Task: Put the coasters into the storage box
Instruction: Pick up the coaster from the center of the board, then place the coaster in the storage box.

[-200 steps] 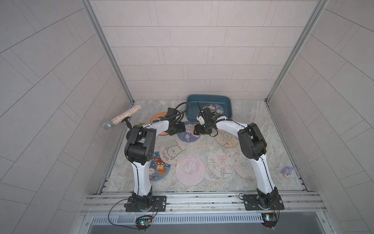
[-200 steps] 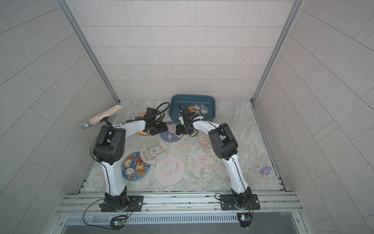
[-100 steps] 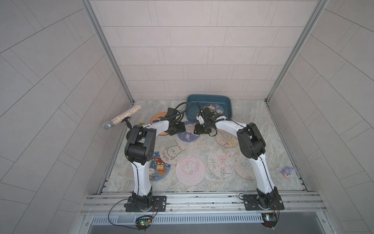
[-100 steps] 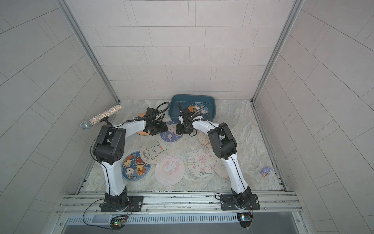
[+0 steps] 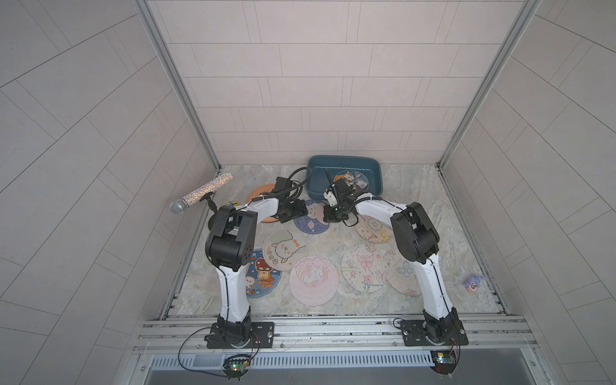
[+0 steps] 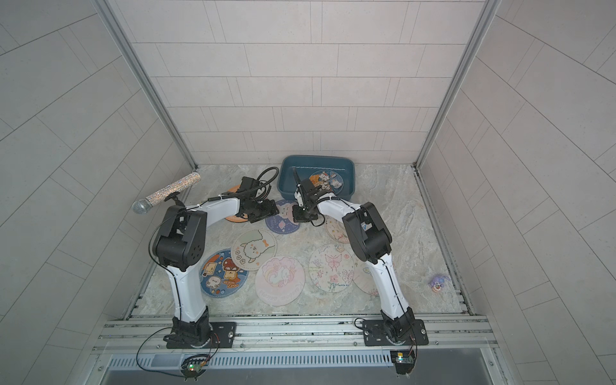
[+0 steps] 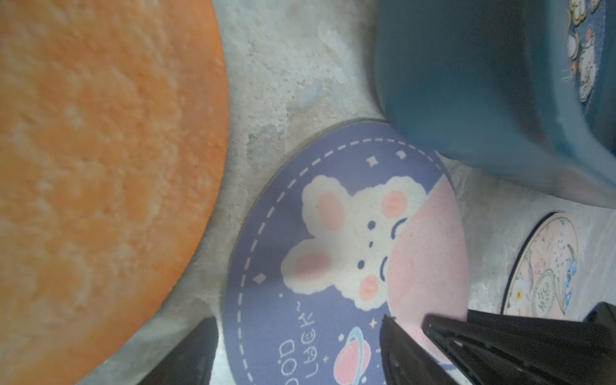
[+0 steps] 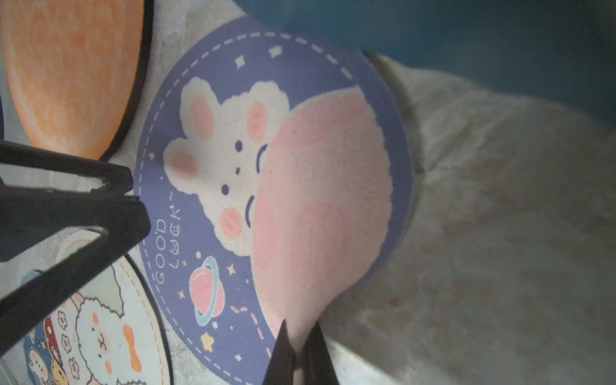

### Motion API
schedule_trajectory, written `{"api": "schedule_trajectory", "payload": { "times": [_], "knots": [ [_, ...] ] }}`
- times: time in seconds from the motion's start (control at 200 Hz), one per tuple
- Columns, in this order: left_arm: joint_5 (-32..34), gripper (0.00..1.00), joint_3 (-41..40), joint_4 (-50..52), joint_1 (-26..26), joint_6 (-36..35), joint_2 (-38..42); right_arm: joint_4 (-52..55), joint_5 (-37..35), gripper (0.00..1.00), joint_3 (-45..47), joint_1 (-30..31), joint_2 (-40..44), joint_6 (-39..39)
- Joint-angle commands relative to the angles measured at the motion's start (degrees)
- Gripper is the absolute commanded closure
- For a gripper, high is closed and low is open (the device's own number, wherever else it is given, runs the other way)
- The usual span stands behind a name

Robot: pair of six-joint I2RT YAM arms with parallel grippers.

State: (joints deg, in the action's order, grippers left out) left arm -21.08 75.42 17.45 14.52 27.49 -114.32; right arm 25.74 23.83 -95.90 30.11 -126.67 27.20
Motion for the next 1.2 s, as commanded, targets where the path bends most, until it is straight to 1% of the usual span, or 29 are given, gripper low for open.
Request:
{"api": "schedule_trajectory", "payload": {
  "times": [0.0, 0.2, 0.28, 0.395, 0.505, 0.645, 0.805, 0.901, 1.081, 1.196],
  "knots": [
    [-1.1, 0.14, -1.6, 0.7, -0.3, 1.6, 2.2, 2.5, 0.5, 1.00, 0.6, 0.4, 7.0, -0.9],
    [-1.7, 0.09, -2.7, -0.1, -0.8, 2.7, 5.7, 6.5, 1.2, 1.00, -0.9, -0.4, 13.9, -3.3],
    [-1.9, 0.08, -3.0, -0.1, -0.8, 2.7, 6.7, 6.7, 1.5, 1.00, -1.5, -1.2, 16.3, -4.1],
    [-1.8, 0.08, -3.3, 0.2, -1.0, 2.6, 7.4, 6.2, 2.8, 1.00, -3.0, -3.0, 17.9, -4.3],
    [-1.7, 0.08, -3.7, 0.4, -0.9, 2.4, 7.5, 5.4, 3.6, 1.00, -5.3, -4.9, 17.7, -4.3],
    [-1.9, 0.07, -4.8, 0.0, -1.0, 2.4, 8.0, 3.2, 4.0, 1.00, -8.5, -7.6, 15.7, -4.0],
    [-2.0, 0.06, -6.4, -0.8, -1.0, 2.7, 9.1, -4.0, 4.1, 1.00, -10.1, -10.5, 12.0, -1.9],
    [-2.0, 0.06, -7.0, -0.8, -0.9, 2.7, 9.3, -4.9, 5.5, 1.00, -13.7, -12.0, 8.2, -1.0],
    [-2.0, 0.05, -7.3, -1.0, -0.9, 2.8, 9.2, -5.5, 5.9, 1.00, -19.2, -14.0, 1.4, 1.2],
    [-2.1, 0.04, -6.9, -1.0, -1.0, 2.9, 8.8, -3.6, 4.1, 1.00, -21.9, -15.0, -2.7, 1.1]
  ]
}}
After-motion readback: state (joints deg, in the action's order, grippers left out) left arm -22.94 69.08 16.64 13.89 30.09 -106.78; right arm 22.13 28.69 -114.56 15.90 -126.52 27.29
